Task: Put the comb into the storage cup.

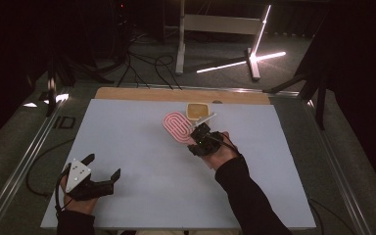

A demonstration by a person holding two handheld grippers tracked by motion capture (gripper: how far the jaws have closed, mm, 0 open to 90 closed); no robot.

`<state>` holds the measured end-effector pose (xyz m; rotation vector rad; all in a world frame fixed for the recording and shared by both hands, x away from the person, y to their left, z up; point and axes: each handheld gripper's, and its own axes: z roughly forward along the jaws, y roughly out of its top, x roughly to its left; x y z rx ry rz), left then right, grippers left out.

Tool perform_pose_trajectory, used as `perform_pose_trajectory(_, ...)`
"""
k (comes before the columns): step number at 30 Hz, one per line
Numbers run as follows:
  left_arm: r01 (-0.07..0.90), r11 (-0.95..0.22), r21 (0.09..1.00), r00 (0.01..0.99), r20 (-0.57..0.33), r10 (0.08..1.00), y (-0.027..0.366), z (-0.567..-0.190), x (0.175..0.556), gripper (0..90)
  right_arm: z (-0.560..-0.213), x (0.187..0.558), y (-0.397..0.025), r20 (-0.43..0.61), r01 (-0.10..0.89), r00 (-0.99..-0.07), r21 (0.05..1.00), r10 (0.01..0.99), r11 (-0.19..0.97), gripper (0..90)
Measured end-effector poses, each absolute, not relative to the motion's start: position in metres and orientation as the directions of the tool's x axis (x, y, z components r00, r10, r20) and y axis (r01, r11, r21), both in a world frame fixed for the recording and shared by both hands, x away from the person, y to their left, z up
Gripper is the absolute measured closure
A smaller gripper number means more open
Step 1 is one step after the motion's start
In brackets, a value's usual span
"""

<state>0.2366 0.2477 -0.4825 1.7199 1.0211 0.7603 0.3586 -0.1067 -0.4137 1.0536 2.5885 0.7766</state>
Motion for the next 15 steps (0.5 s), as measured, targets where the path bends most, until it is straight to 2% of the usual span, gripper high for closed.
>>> perform_pose_trajectory(15,0.291,-0.189,0.938,0.456,0.037,0.889,0.248,-0.483,0.237,0.1,-0.401,0.366,-0.113,-0.035,0.572,-0.697,0.576,0.717,0.584,69.8)
